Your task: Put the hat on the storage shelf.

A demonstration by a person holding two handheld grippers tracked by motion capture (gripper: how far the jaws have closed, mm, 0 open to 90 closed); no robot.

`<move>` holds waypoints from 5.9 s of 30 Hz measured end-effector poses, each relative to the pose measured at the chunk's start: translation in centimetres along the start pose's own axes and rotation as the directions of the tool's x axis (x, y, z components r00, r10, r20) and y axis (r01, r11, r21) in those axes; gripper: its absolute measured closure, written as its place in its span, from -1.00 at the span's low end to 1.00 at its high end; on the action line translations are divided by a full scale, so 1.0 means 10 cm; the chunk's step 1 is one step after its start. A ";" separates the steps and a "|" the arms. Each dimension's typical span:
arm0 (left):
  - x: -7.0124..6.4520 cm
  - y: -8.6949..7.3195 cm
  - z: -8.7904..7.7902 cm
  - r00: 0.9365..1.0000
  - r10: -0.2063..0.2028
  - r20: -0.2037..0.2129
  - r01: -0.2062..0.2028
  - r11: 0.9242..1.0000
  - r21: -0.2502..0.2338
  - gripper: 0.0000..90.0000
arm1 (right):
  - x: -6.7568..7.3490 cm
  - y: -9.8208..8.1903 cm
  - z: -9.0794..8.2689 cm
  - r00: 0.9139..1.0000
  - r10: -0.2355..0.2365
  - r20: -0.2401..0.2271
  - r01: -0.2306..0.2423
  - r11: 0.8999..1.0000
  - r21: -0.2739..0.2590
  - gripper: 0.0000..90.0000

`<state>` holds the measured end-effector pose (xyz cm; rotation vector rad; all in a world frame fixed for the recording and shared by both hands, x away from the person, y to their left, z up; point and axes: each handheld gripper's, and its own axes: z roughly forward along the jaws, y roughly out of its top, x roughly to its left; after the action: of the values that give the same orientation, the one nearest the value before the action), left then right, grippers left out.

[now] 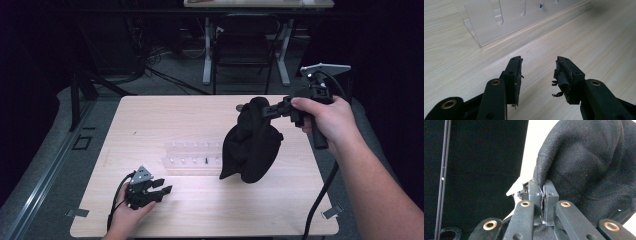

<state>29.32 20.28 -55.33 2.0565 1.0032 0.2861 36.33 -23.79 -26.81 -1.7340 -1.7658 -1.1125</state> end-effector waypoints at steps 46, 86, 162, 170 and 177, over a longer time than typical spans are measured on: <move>-0.19 0.20 -0.07 0.999 0.050 0.020 -0.049 0.996 -0.070 0.05 | 0.11 0.50 0.83 1.000 -0.022 -0.019 0.022 0.999 -0.031 0.95; -0.73 1.08 0.20 0.963 0.266 -0.038 -0.268 0.960 -0.077 0.84 | 0.26 0.47 1.17 0.992 -0.038 -0.121 0.034 0.999 -0.037 0.82; -0.13 0.35 -0.13 0.996 0.042 -0.083 -0.047 0.997 -0.061 0.14 | -0.10 0.19 0.50 0.991 -0.097 0.091 0.105 0.991 -0.086 0.51; 0.02 0.13 -0.21 0.997 -0.030 -0.070 0.023 0.995 -0.094 0.09 | -0.12 0.05 0.53 0.966 -0.165 0.201 0.181 0.981 -0.064 0.43; 0.08 0.04 -0.16 0.996 -0.038 -0.082 0.033 0.997 -0.066 0.09 | -0.21 -0.08 0.61 0.932 -0.215 0.292 0.236 0.971 -0.037 0.39</move>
<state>29.26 21.63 -54.06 1.9801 1.0664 0.3840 37.21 -20.35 -32.23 -1.8458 -2.1722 -1.0680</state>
